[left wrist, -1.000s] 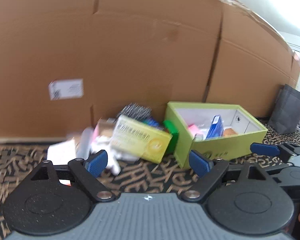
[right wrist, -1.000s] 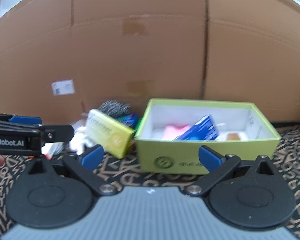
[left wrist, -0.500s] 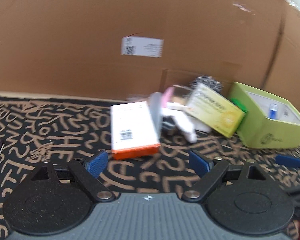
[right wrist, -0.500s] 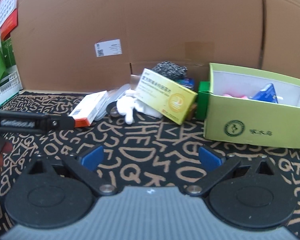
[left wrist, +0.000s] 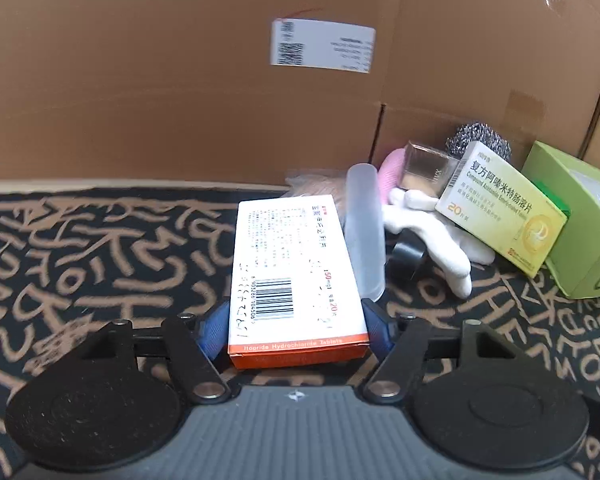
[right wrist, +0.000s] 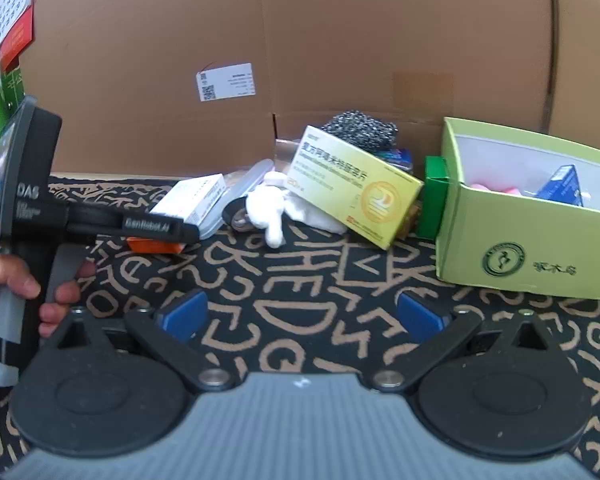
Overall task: Organize objects
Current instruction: 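Grasp the white-orange box with the left gripper while the right tool approaches the pile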
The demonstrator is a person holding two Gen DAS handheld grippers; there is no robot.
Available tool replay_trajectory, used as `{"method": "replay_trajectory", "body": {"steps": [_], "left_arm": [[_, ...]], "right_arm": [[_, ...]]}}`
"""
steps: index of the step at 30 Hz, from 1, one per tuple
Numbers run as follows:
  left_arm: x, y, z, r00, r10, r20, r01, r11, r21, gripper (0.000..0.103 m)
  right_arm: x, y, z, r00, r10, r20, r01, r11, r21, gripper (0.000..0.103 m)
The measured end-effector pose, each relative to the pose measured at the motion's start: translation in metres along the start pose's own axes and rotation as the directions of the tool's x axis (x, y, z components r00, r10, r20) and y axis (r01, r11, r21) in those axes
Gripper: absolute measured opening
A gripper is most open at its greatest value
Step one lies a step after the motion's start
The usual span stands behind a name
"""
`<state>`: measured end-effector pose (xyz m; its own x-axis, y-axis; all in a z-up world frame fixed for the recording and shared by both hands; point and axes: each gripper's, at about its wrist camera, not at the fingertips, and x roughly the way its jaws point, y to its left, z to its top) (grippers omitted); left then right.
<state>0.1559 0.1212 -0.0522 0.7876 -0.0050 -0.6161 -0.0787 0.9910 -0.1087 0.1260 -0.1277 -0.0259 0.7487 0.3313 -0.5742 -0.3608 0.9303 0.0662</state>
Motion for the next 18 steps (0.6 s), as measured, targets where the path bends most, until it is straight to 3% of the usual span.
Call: {"method": "replay_trajectory", "body": {"steps": [6,8,11,18], "left_arm": [[-0.032,0.027,-0.013,0.999,0.038,0.023,-0.039,0.998,0.044,0.070],[-0.036,0.035,-0.015,0.999,0.044,0.013,-0.045,0.998,0.046,0.070],[-0.038,0.044,-0.017,1.000,0.028,0.004,-0.028,0.999,0.028,0.070],[-0.037,0.054,-0.018,1.000,-0.009,-0.001,0.009,1.000,-0.012,0.070]], "right_arm": [[0.020,0.029,0.011,0.999,0.050,0.003,-0.049,0.996,-0.072,0.087],[0.031,0.042,0.016,0.997,0.076,-0.004,-0.076,0.994,-0.080,0.072],[0.050,0.062,0.025,0.992,0.126,-0.027,-0.128,0.988,-0.090,0.057],[0.110,0.085,0.039,0.990,0.098,-0.106,-0.101,0.994,-0.029,0.047]]}}
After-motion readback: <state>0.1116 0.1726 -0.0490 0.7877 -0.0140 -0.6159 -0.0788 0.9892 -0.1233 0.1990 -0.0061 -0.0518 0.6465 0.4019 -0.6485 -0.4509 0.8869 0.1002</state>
